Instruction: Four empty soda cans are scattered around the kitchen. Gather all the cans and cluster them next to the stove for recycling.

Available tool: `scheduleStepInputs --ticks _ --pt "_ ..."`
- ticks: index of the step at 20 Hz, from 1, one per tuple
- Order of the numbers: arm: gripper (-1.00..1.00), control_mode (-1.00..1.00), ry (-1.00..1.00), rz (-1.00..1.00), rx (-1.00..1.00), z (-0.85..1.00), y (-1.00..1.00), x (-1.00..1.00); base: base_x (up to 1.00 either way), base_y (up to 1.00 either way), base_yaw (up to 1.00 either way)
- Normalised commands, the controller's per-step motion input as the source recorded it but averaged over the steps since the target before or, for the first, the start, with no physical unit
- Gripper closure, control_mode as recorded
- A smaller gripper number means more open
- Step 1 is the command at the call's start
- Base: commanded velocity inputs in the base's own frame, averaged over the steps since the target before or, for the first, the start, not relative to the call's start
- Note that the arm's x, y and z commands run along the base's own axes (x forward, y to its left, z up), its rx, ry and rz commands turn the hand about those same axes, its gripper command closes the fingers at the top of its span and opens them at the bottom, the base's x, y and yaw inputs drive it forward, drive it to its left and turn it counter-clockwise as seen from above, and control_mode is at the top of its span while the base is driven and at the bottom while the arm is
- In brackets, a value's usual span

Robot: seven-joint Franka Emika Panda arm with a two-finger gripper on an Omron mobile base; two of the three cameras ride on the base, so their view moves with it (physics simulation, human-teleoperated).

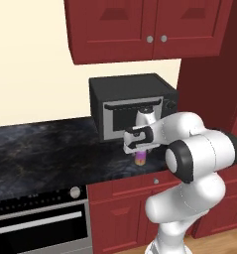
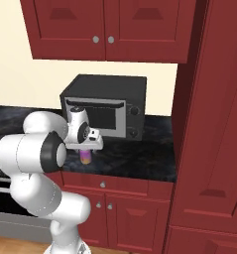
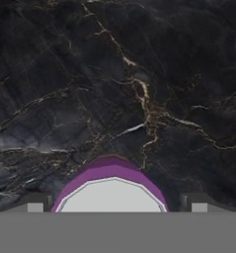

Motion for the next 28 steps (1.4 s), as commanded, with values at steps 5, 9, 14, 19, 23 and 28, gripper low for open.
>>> scheduleStepInputs --ticks 5,9,14,19,23,28 --pt "1.00 -1.00 0.02 0.00 -0.01 -0.01 0.00 0.00 0.00 0.00 0.00" --pt "1.00 -1.00 0.00 0.01 -0.03 0.02 0.00 -0.09 0.00 0.00 0.00" --pt "1.00 -1.00 0.00 0.00 -0.04 0.41 0.01 -0.20 0.00 0.00 0.00" --pt "1.00 -1.00 -0.01 0.00 0.02 0.61 0.00 -0.37 0.00 0.00 0.00" --pt "1.00 -1.00 0.00 0.00 0.02 0.56 0.00 -0.42 0.00 0.00 0.00" --pt "1.00 -1.00 -0.05 0.00 0.00 0.32 0.00 -0.46 0.00 0.00 0.00"
